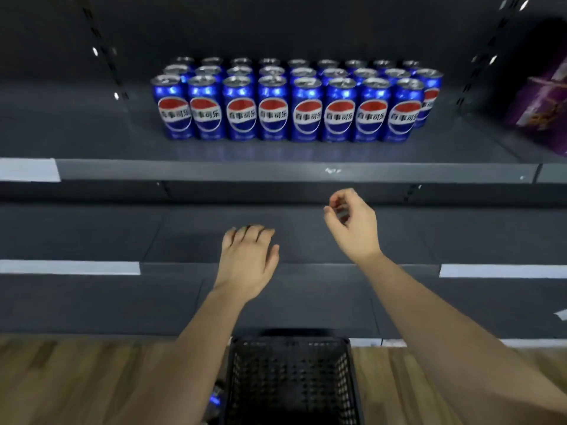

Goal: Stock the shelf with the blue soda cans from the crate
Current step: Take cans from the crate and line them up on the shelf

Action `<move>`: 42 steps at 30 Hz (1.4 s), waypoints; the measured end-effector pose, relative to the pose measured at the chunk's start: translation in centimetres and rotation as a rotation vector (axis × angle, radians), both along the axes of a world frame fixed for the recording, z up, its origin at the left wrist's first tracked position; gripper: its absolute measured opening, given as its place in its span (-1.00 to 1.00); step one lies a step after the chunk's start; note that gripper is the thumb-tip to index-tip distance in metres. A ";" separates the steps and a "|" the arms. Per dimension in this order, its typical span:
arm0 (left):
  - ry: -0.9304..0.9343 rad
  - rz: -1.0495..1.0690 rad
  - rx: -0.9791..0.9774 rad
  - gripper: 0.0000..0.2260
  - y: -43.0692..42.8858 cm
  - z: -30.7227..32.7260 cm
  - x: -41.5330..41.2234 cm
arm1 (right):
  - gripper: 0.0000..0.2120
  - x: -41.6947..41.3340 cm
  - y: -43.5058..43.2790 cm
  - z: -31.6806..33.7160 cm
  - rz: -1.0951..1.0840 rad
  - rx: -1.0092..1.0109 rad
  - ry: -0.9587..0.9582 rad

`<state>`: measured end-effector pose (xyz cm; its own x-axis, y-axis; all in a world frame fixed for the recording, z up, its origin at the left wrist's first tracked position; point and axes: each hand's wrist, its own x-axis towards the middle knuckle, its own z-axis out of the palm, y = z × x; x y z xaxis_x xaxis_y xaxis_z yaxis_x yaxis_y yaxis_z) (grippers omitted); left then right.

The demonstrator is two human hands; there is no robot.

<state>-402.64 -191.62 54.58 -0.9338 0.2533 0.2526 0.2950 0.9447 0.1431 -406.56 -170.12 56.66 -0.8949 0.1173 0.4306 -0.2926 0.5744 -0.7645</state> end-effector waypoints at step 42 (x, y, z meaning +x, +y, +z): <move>-0.338 0.149 0.014 -0.57 -7.7 -64.9 10.1 | -0.59 11.3 -9.7 -77.3 0.984 0.770 -0.971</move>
